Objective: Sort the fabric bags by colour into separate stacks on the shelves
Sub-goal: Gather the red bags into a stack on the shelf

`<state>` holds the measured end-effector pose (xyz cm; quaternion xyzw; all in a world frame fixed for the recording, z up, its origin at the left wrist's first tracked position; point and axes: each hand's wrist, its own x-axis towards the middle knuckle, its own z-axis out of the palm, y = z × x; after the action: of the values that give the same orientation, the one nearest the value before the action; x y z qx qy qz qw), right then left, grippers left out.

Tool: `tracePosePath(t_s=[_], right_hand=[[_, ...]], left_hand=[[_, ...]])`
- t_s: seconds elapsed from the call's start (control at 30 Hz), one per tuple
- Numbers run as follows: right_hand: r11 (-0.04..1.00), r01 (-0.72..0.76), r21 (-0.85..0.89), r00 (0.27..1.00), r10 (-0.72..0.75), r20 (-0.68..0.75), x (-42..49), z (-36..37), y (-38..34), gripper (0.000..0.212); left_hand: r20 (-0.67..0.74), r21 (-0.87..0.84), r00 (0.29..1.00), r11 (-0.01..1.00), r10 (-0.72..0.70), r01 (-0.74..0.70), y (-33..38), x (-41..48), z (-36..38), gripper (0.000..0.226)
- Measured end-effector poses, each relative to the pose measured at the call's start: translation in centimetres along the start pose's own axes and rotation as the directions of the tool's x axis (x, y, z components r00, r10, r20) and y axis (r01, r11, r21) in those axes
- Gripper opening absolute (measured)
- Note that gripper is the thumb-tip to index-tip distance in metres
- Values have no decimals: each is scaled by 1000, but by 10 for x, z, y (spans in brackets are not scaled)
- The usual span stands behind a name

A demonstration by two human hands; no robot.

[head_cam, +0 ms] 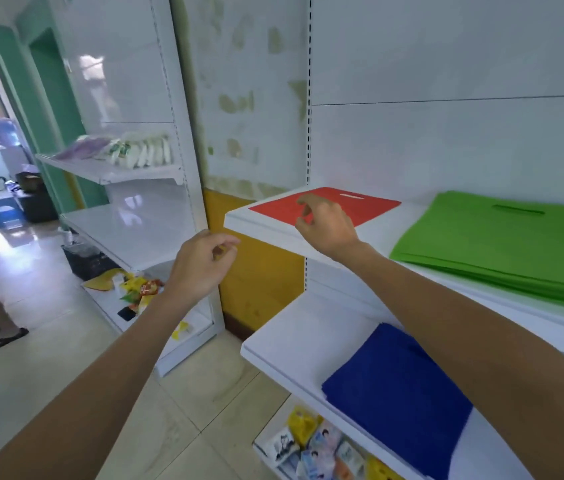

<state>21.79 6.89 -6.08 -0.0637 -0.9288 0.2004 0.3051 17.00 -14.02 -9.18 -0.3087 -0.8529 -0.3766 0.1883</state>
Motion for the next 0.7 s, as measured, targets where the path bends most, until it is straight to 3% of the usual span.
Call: tracePosePath(t_s=[0.3, 0.47, 0.57, 0.7], right_hand=[[993, -115, -32, 993, 115, -20, 71, 18, 46, 37], [942, -302, -147, 953, 295, -70, 96, 31, 76, 38], [831, -490, -265, 872, 464, -157, 111, 28, 97, 40], [541, -740, -400, 661, 695, -283, 115, 27, 123, 53]], left_hand=[[43, -81, 999, 997, 0, 4, -26, 86, 52, 21], [100, -107, 993, 993, 59, -48, -58, 137, 83, 22], [135, -121, 988, 991, 76, -60, -75, 179, 100, 22], [203, -125, 972, 987, 121, -96, -96, 238, 126, 25]])
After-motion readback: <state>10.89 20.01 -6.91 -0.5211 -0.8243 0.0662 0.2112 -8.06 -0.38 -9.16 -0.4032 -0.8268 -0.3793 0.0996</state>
